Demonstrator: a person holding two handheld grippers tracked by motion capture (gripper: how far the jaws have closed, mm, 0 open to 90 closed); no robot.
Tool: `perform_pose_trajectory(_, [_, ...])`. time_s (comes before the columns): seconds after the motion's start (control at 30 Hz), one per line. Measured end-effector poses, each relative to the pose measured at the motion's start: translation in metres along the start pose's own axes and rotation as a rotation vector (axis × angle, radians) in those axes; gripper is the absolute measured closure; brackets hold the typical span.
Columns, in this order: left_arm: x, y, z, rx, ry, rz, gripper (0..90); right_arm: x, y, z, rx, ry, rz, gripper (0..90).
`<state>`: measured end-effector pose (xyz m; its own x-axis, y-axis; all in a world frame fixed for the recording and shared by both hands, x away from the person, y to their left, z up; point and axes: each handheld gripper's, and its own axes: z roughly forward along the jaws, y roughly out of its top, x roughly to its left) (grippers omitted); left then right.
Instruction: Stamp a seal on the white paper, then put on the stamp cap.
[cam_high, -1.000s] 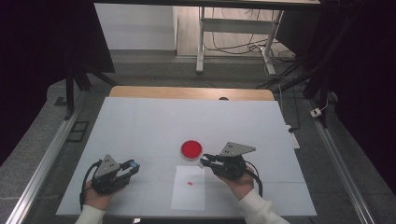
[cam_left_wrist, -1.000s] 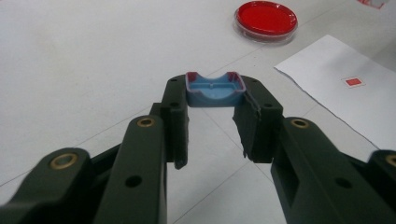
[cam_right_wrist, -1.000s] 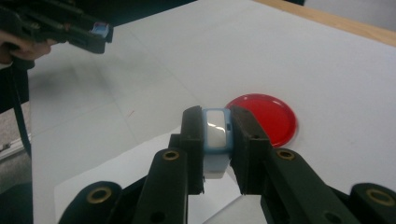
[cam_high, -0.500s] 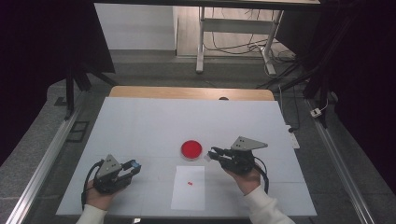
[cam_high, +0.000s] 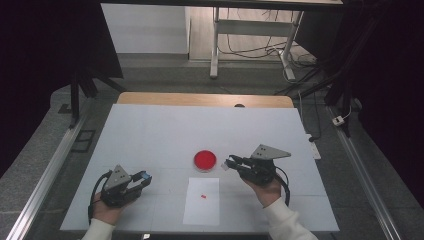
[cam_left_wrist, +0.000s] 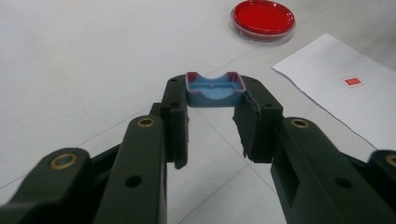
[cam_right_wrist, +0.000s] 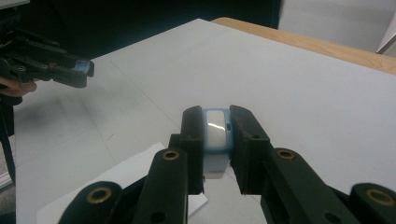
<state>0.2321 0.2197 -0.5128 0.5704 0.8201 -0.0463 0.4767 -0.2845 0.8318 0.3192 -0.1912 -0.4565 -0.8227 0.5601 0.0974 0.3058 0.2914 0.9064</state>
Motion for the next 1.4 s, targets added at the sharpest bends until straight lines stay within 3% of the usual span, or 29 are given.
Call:
perform_pose_trajectory(0.67, [-0.014, 0.011, 0.012, -0.005, -0.024, 0.029, 65.2, 0.002, 0.001, 0.0, -0.004, 0.005, -0.005, 75.6])
perform_pose_trajectory(1.4, [-0.04, 0.029, 0.044, 0.018, -0.08, 0.102, 65.2, 0.003, 0.001, 0.001, -0.004, 0.008, -0.001, 75.6])
